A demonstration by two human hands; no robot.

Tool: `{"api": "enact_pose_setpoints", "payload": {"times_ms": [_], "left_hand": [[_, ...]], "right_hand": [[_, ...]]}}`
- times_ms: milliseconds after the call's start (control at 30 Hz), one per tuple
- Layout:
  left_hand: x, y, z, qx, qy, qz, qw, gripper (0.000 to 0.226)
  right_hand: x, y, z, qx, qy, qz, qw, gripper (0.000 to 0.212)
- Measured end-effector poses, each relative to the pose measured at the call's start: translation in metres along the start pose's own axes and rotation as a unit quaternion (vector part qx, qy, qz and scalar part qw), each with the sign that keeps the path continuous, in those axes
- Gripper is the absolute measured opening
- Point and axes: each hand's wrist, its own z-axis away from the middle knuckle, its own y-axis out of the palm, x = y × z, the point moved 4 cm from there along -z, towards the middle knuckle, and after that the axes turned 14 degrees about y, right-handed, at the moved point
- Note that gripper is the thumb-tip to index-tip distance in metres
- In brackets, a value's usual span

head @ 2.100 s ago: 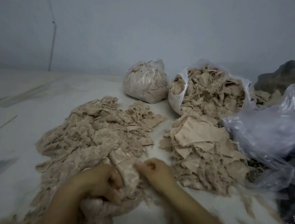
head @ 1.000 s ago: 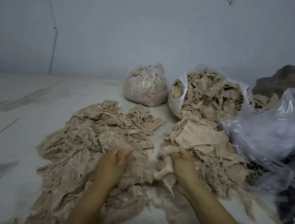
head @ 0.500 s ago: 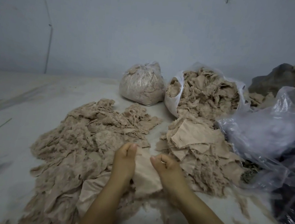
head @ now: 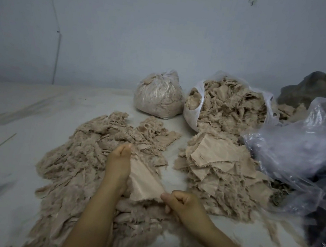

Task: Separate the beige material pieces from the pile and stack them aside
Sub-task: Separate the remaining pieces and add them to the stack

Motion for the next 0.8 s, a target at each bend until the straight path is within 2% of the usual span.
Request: {"api": "enact_pose_setpoints", "payload": {"times_ms": [133,200,267,333,400,433,500,567,600,667,733,800], "left_hand": [[0.003,-0.009,-0.002,-0.048,-0.026,0.050,0.997,0.025],[-0.001,-0.009,-0.003,-0.043,-0.030,0.042,0.998,0.024],[-0.007,0.000,0.003,0.014,-0.021,0.017,1.000,0.024],[-0.014,0.017,0.017,0.121,0.006,-0.021,0.992,0.025],[-0.019,0.033,0.031,0.221,0.041,-0.015,0.974,0.024],[-0.020,0.037,0.035,0.239,0.062,-0.009,0.969,0.025],[-0.020,0.034,0.032,0.201,0.081,-0.006,0.976,0.030],[-0.013,0.024,0.024,0.151,0.082,-0.015,0.985,0.033],[-0.010,0.020,0.021,0.153,0.096,-0.047,0.982,0.032],[0.001,0.013,0.019,0.214,0.133,-0.139,0.958,0.022],[0.014,0.009,0.023,0.301,0.156,-0.217,0.915,0.008],[0.031,0.007,0.027,0.385,0.170,-0.312,0.852,0.027]], "right_hand": [[-0.004,-0.010,0.001,-0.008,0.018,0.042,0.999,0.044],[-0.002,-0.014,0.003,-0.005,0.027,0.074,0.997,0.047],[0.006,-0.018,0.004,-0.032,0.012,0.081,0.996,0.055],[0.018,-0.019,0.002,-0.067,-0.005,0.033,0.997,0.048],[0.032,-0.016,-0.004,-0.078,-0.028,-0.004,0.997,0.031],[0.040,-0.015,-0.006,-0.097,-0.046,-0.015,0.994,0.017],[0.050,-0.023,-0.011,-0.157,-0.061,-0.053,0.984,0.026],[0.063,-0.047,-0.016,-0.213,-0.041,-0.112,0.970,0.024],[0.069,-0.066,-0.020,-0.249,-0.037,-0.119,0.960,0.025],[0.080,-0.107,-0.025,-0.336,-0.025,-0.062,0.939,0.023],[0.080,-0.135,-0.029,-0.425,0.020,0.071,0.902,0.031],[0.073,-0.133,-0.030,-0.461,-0.008,0.163,0.872,0.043]]}}
